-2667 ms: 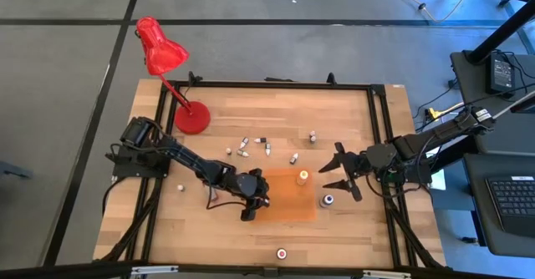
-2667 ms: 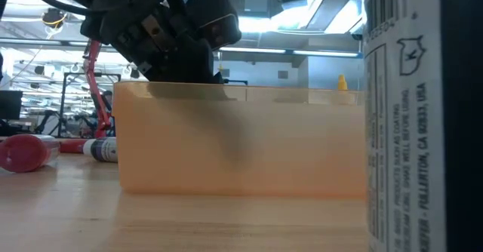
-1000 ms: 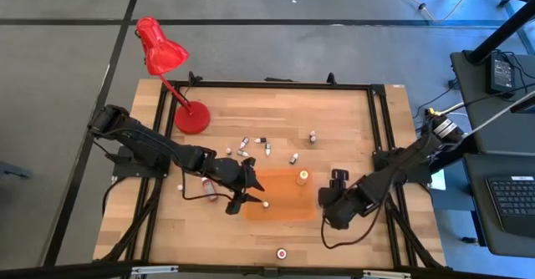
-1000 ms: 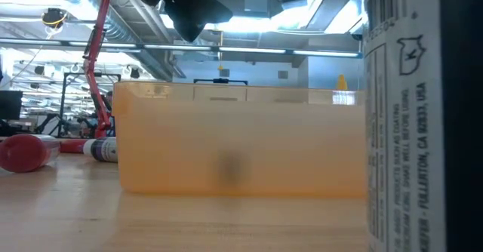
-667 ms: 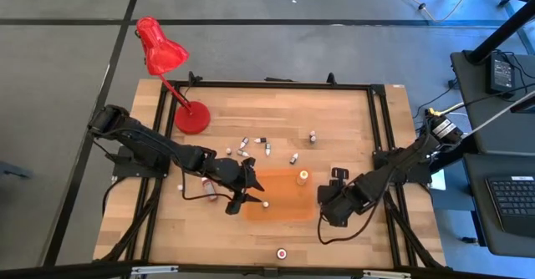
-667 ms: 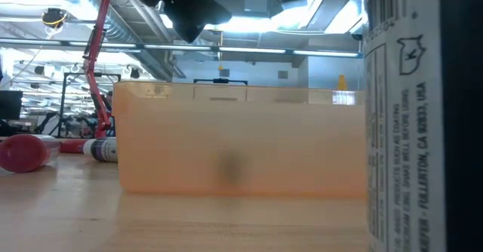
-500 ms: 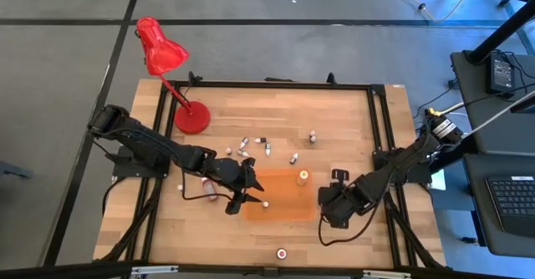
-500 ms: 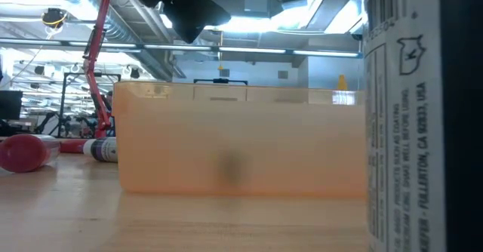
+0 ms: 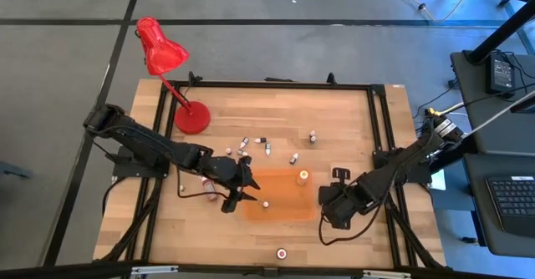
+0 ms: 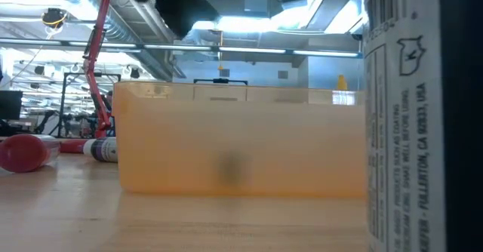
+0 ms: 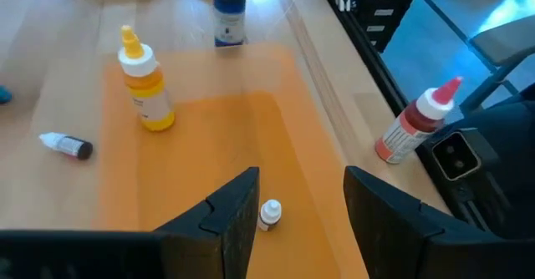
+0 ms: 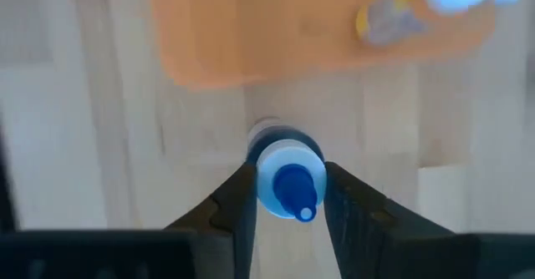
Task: Pick & Place food coloring
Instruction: Put the big blue food coloring bottle into the orange bin
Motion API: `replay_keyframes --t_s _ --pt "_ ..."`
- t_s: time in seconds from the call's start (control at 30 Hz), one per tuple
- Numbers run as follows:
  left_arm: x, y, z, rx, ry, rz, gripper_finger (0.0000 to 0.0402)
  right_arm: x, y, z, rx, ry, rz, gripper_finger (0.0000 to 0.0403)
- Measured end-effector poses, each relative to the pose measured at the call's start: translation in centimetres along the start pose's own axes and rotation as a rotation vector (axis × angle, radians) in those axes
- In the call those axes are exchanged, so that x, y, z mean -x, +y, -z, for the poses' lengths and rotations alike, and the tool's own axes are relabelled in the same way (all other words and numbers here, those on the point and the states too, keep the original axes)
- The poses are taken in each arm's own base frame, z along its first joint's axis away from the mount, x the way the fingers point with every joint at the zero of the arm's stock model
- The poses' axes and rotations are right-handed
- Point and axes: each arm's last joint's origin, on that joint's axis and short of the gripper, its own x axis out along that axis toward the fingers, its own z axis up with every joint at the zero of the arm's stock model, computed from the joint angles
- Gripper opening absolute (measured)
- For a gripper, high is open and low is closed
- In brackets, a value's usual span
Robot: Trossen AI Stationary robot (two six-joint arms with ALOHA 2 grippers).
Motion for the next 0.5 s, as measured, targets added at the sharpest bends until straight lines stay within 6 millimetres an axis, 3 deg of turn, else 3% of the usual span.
replay_keyframes --t_s 0.3,0.4,0.5 --pt "3.0 -0.3 -0.8 -0.006 -0.029 -0.044 0.0171 7.4 -1.3 -4.4 0.048 -0.229 0.029 0.0119" --pt "3.4 -0.5 -0.7 -0.001 -0.015 -0.05 0.0171 8.2 -2.5 -5.9 0.096 -0.286 0.026 0.0119" --pt "3.5 -0.5 -0.4 0.018 0.001 -0.088 0.0171 7.6 -4.1 -7.6 0.128 -0.301 0.014 0.0119"
